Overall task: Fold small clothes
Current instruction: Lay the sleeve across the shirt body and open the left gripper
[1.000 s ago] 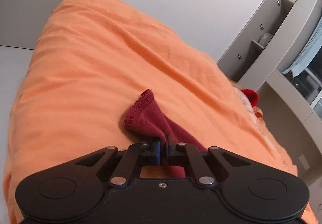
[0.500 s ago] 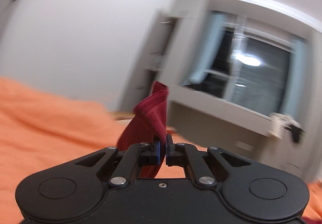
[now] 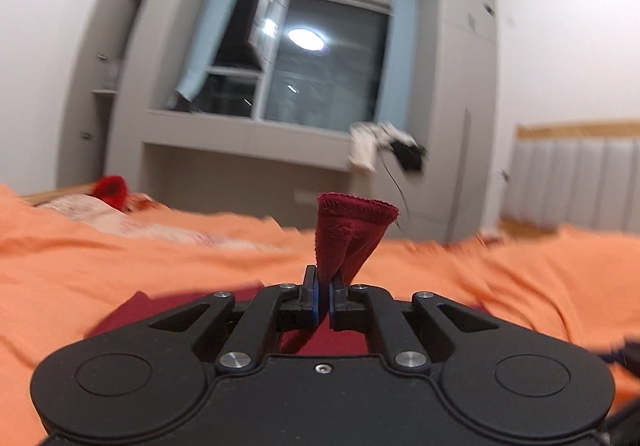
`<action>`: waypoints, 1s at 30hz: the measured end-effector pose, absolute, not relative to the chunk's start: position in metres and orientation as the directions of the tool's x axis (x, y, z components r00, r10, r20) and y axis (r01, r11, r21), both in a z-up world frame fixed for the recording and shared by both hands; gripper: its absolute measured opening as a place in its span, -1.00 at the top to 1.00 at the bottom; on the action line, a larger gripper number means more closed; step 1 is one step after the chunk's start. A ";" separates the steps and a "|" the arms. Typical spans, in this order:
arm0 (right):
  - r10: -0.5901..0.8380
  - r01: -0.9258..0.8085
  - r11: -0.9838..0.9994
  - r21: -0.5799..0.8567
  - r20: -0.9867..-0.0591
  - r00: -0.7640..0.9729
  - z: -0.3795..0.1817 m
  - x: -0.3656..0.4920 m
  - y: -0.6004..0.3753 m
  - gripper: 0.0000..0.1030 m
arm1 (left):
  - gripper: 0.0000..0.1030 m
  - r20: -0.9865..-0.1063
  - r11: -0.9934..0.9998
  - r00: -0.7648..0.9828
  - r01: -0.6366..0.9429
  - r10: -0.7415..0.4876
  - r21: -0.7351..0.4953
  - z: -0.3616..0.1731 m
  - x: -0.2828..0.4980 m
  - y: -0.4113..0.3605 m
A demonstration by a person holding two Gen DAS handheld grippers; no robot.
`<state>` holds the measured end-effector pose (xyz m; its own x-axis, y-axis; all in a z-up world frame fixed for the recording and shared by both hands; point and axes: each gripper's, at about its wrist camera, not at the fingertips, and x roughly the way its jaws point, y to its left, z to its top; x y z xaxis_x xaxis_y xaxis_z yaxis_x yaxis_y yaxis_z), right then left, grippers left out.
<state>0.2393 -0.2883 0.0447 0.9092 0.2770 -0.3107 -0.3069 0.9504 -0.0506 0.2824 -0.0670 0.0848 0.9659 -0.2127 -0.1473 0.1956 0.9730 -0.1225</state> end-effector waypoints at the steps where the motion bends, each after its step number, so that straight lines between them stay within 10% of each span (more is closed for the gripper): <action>1: 0.271 -0.301 0.952 -0.053 -0.311 0.911 0.044 0.240 -0.289 -0.99 | 0.93 -0.170 0.971 0.959 0.211 -0.228 -0.113 0.077 0.283 -0.074; 17: 0.194 -0.226 0.972 -0.069 -0.312 0.930 0.044 0.245 -0.292 -0.99 | 0.81 -0.378 0.899 0.835 0.438 -0.401 0.013 0.013 0.256 -0.080; 30: 0.207 -0.251 0.962 -0.104 -0.321 0.924 0.044 0.260 -0.272 -0.99 | -0.28 -0.389 0.881 0.821 0.471 -0.418 0.048 0.010 0.238 -0.063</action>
<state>0.2596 -0.2722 0.0441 0.9245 0.2065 -0.3205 -0.2510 0.9624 -0.1037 0.2375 -0.0626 0.0098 0.8206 -0.4184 -0.3893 0.4715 0.8806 0.0475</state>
